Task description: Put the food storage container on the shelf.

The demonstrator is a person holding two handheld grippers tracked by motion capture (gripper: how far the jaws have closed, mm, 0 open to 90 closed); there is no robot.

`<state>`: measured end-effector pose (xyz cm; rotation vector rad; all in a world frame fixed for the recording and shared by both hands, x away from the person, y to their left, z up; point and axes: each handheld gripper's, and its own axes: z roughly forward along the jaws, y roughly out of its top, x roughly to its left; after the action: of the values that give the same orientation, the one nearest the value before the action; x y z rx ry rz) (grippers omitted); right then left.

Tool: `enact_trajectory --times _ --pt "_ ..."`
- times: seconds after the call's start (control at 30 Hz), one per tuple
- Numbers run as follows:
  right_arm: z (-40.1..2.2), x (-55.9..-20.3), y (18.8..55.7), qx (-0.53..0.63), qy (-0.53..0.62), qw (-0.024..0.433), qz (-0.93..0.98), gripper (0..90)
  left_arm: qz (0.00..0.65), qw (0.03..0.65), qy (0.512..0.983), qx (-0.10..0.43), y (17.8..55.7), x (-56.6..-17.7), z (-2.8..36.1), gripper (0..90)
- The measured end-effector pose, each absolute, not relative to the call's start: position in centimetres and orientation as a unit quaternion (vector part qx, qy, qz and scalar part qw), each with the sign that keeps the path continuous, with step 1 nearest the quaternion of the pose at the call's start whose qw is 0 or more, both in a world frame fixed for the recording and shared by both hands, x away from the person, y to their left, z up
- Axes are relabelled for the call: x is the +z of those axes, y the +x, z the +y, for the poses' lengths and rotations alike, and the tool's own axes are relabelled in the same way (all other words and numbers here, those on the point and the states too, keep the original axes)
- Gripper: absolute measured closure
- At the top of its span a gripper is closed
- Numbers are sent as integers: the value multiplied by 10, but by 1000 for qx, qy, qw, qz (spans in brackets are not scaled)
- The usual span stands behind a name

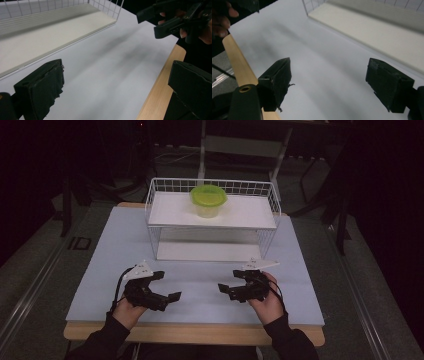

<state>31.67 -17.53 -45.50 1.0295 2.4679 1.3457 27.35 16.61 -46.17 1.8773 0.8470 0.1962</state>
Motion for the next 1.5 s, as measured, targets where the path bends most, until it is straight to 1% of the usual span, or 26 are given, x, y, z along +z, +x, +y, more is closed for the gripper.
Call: enact_trajectory --times 0.27,0.57,0.67,0.87,1.07,1.5 --pt "-192 -468 309 437 351 76 825 203 361 499 784 77 267 -471 177 12" --pt "-209 -479 298 424 359 81 828 201 356 487 794 76 263 -479 174 12" --pt "-214 -484 294 418 360 80 830 201 354 480 799 82 262 -482 174 12" --pt "-226 -486 289 413 365 85 830 197 350 467 808 82 261 -491 173 12" --pt "-233 -493 290 402 374 89 831 197 351 468 807 82 263 -496 174 12" --pt "-235 -499 295 393 384 89 831 197 357 496 787 88 263 -491 181 12"
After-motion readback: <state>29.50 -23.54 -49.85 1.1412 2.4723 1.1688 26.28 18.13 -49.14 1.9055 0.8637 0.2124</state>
